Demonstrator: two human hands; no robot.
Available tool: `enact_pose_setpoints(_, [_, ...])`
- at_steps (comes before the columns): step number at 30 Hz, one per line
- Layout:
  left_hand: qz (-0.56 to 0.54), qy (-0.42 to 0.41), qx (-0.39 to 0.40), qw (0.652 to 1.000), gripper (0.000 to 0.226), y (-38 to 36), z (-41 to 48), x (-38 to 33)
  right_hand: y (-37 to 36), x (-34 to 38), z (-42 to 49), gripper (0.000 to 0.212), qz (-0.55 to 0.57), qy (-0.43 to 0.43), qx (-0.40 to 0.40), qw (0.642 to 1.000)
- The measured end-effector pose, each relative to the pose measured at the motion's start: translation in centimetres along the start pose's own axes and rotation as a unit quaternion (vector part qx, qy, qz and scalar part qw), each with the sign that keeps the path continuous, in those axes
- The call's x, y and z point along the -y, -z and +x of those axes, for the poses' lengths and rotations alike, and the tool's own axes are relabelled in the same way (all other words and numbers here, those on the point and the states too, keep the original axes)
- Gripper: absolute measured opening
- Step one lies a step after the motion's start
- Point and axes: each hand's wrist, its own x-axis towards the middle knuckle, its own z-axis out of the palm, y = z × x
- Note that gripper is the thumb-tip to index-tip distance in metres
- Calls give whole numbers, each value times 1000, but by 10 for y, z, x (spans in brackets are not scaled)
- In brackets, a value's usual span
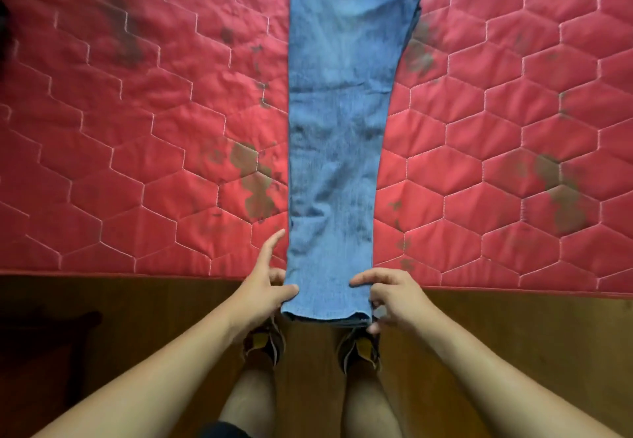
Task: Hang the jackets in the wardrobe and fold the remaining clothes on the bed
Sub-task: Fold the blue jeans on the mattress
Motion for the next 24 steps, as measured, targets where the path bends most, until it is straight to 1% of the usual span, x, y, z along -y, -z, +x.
enact_pose_setpoints(1, [-5,-2,14,1000,83,5,-4,-23,7,20,-7,49,22,3,17,1000])
enact_pose_setpoints(2, [-11,-8,31,999,71,11,-5,-49,15,44,-16,50,49,16,43,998])
enact_pose_setpoints(4, [-45,-26,54,997,41,30,2,-115,38,102,-26,50,103,79,105,986])
enact_pose_setpoints(5, [-75,-41,60,995,32,40,11,-151,51,135,-26,49,123,121,120,978])
enact_pose_setpoints(6, [-111,-61,49,991,28,49,24,-187,63,170,-21,47,138,161,113,971])
enact_pose_setpoints(7, [-138,-83,15,987,26,59,40,-220,74,204,-12,45,150,198,85,965])
enact_pose_setpoints(9, [-138,-117,-89,980,22,74,75,-268,89,258,12,38,140,252,-15,958])
enact_pose_setpoints(10, [-115,-119,-125,978,18,78,95,-275,93,271,29,32,107,262,-67,957])
enact_pose_setpoints(11, [-85,-106,-140,981,15,81,114,-273,93,274,47,24,66,258,-99,959])
enact_pose_setpoints(12, [-51,-82,-138,986,14,81,132,-261,91,269,66,16,24,239,-110,965])
enact_pose_setpoints(13, [-14,-56,-123,991,15,78,147,-244,85,257,83,12,-14,212,-105,971])
enact_pose_setpoints(15, [44,-26,-92,994,21,68,168,-203,71,227,113,20,-76,175,-96,977])
enact_pose_setpoints(16, [51,-31,-87,994,24,61,175,-184,65,212,124,27,-89,174,-109,975])
enact_pose_setpoints(18, [32,-72,-107,991,26,50,183,-160,59,194,139,44,-56,180,-166,968])
enact_pose_setpoints(19, [17,-87,-128,988,24,46,185,-154,58,189,142,48,-27,176,-187,966])
enact_pose_setpoints(20, [1,-95,-148,984,19,44,186,-151,58,186,144,45,-8,170,-193,966])
enact_pose_setpoints(21, [-8,-101,-160,982,14,43,186,-150,59,185,144,35,-6,168,-185,968])
enact_pose_setpoints(22, [-1,-108,-161,981,9,43,184,-150,60,185,141,24,-19,176,-173,969])
enact_pose_setpoints(23, [19,-114,-153,981,5,44,181,-150,59,185,138,17,-40,196,-166,965])
enact_pose_setpoints(24, [42,-127,-142,981,3,44,177,-151,58,185,133,16,-66,222,-171,958])
